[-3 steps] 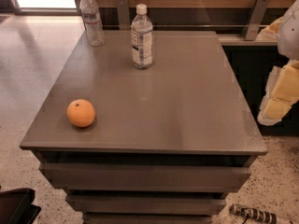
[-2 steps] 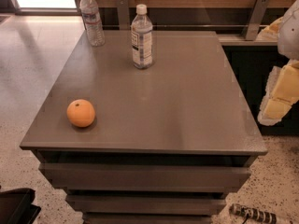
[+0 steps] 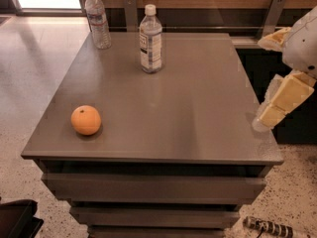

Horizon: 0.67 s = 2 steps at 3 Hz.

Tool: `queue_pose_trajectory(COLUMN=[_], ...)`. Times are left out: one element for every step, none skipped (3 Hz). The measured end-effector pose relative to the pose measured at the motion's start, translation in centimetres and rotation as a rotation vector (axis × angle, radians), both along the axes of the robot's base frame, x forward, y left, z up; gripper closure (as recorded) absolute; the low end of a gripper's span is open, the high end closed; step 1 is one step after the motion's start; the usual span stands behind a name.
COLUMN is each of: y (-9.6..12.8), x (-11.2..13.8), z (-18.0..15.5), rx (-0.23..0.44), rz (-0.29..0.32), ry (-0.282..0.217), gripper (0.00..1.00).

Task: Pick orange

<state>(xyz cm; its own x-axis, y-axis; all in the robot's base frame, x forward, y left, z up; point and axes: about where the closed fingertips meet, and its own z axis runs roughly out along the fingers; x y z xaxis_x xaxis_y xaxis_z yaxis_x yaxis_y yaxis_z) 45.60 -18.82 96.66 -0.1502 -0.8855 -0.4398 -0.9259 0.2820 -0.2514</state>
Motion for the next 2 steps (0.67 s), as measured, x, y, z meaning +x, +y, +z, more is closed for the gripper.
queue_pose_trajectory(y=[3.3,7.0], x=[0.8,1.5], z=[-1.6,-3.6], rx=[0.172,0.346], rz=[0.042,0.077], ry=[-0.017,-0.017], gripper=[0.0,0.0])
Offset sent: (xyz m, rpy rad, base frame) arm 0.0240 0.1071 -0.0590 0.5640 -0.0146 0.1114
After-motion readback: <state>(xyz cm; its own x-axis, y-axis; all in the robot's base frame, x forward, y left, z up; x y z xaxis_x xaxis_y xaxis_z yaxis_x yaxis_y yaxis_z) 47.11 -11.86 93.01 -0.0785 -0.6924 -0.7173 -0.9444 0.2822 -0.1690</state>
